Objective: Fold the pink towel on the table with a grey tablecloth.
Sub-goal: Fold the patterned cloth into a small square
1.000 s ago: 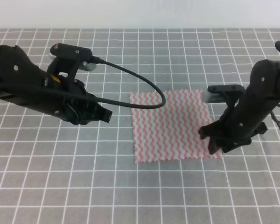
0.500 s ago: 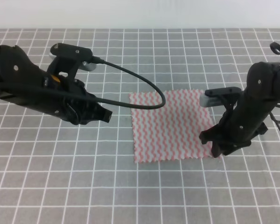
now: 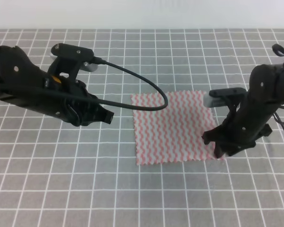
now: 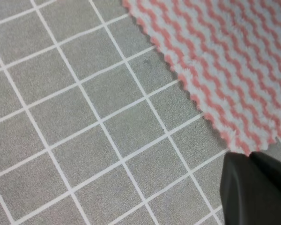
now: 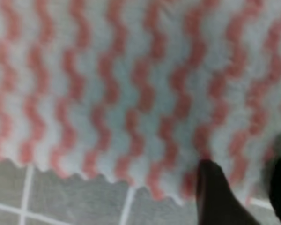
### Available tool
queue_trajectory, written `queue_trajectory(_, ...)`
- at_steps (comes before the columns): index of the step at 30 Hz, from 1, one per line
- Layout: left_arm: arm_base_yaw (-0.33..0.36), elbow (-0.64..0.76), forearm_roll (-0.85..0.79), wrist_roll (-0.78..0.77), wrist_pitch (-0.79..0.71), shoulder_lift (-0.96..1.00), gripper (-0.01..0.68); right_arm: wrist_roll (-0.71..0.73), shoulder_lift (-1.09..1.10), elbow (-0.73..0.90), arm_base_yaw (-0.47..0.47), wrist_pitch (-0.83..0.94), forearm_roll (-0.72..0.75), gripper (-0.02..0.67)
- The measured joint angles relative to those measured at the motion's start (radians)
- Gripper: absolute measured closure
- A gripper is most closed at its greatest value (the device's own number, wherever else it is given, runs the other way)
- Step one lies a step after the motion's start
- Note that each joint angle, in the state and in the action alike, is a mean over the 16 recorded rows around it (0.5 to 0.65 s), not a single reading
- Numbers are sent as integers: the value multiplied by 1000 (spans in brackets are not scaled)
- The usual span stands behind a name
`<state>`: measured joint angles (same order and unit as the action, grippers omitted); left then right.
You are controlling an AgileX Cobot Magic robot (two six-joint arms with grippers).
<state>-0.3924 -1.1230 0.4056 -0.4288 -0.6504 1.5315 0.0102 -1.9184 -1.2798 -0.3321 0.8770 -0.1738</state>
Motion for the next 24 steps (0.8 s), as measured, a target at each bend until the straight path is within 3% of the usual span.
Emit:
queue_trajectory(11,0,0,-1,0,-1,2,675,-31,-9,-1,0,3,15,437)
queue_trajectory(24,0,0,-9,-1,0,4,675,-24,7,-7,0,-3,3,637)
